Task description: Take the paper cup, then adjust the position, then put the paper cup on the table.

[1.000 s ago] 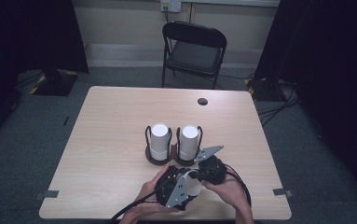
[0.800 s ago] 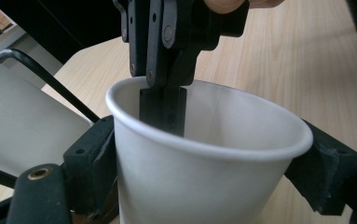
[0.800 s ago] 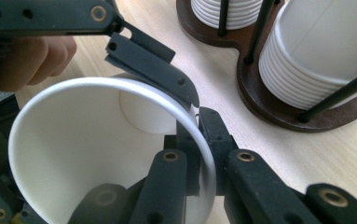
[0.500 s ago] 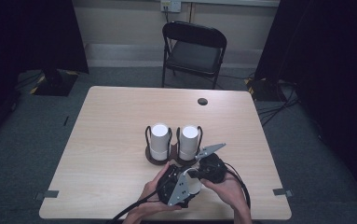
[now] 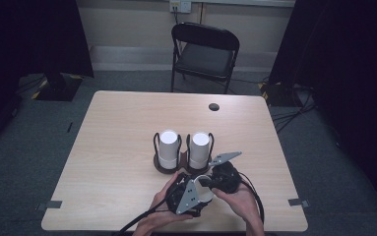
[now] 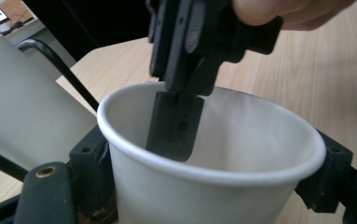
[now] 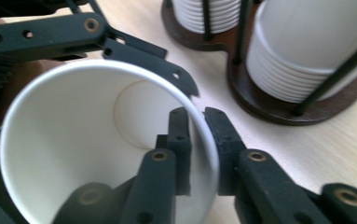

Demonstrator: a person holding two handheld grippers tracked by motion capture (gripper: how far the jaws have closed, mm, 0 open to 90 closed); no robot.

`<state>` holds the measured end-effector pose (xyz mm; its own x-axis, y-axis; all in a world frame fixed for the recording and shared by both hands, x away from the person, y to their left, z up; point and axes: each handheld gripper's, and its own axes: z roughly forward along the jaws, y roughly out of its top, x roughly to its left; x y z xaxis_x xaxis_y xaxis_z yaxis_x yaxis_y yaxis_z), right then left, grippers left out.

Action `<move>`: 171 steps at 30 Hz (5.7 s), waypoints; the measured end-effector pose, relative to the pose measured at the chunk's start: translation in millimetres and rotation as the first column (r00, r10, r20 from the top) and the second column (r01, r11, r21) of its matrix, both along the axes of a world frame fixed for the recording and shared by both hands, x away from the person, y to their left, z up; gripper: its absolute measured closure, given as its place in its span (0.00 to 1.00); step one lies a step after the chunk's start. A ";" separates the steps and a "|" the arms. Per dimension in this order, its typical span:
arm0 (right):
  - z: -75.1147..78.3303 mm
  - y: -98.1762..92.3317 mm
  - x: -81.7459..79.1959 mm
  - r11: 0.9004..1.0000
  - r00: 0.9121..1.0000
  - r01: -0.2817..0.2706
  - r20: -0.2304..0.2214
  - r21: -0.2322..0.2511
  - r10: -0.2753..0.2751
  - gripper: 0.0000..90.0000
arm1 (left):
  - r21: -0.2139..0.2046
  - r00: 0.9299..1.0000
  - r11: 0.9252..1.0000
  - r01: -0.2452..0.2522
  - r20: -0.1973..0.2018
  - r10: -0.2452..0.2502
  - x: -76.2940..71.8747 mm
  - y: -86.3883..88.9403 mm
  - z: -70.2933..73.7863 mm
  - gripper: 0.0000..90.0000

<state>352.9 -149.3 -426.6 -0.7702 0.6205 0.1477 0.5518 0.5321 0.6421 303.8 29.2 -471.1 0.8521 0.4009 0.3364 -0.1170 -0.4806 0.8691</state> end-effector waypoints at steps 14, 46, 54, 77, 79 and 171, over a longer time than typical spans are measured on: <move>-7.6 -10.3 -6.2 0.993 0.992 0.081 0.086 0.081 -0.088 0.62 | -0.066 0.996 0.997 -0.037 -0.078 0.032 5.8 8.0 -2.4 0.24; -17.7 -35.0 -21.3 0.919 0.916 0.145 0.300 0.368 -0.265 0.38 | -0.197 0.978 0.971 -0.134 -0.187 0.097 15.7 34.1 -9.3 0.25; -24.9 -47.4 -25.9 0.875 0.870 0.208 0.326 0.436 -0.369 0.45 | -0.253 0.969 0.953 -0.169 -0.221 0.113 13.1 56.6 -8.4 0.25; -56.8 -81.0 -29.3 0.813 0.774 0.351 0.345 0.465 -0.531 0.31 | -0.359 0.931 0.875 -0.324 -0.285 0.228 16.9 124.1 5.1 0.24; -59.4 -82.5 -29.6 0.810 0.767 0.360 0.348 0.463 -0.539 0.28 | -0.365 0.923 0.863 -0.348 -0.294 0.248 16.9 130.0 6.9 0.25; -68.0 -80.7 -36.0 0.807 0.719 0.404 0.397 0.431 -0.571 0.20 | -0.226 0.750 0.726 -0.650 -0.348 0.563 146.2 181.2 -19.4 0.20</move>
<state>316.8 -230.1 -494.6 -0.3864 0.9187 0.0817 0.2479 0.0181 0.9686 450.0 210.4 -490.5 0.4207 0.9036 -0.0811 0.3340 -0.0712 0.9399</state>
